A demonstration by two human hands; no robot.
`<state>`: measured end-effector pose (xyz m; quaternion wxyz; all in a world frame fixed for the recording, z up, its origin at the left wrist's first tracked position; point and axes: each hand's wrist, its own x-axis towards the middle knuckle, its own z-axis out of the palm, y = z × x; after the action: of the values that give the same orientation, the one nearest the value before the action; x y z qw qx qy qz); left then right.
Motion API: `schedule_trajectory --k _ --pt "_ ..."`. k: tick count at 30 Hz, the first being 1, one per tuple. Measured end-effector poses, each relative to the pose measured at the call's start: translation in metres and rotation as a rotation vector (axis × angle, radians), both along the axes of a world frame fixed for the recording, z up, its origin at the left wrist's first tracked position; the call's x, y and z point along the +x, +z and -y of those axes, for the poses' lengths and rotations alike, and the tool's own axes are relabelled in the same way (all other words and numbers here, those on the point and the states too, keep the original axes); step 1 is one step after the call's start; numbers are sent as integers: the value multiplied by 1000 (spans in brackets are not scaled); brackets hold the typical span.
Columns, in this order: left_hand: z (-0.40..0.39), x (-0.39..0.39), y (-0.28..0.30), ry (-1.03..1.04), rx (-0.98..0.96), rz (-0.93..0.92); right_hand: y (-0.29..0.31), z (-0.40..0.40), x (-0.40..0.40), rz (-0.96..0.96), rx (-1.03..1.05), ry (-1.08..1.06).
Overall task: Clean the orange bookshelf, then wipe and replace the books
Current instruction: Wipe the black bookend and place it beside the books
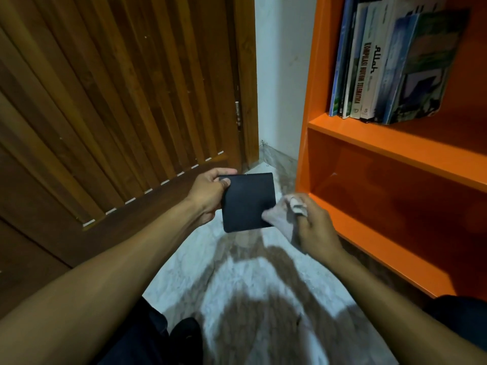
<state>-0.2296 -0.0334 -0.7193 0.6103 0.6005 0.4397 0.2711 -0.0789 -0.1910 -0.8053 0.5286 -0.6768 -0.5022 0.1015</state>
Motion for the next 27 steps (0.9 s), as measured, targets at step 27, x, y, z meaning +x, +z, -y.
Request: schedule_trajectory --k 27 --pt "-9 9 -7 -24 273 -98 -117 -4 -23 -133 -813 215"
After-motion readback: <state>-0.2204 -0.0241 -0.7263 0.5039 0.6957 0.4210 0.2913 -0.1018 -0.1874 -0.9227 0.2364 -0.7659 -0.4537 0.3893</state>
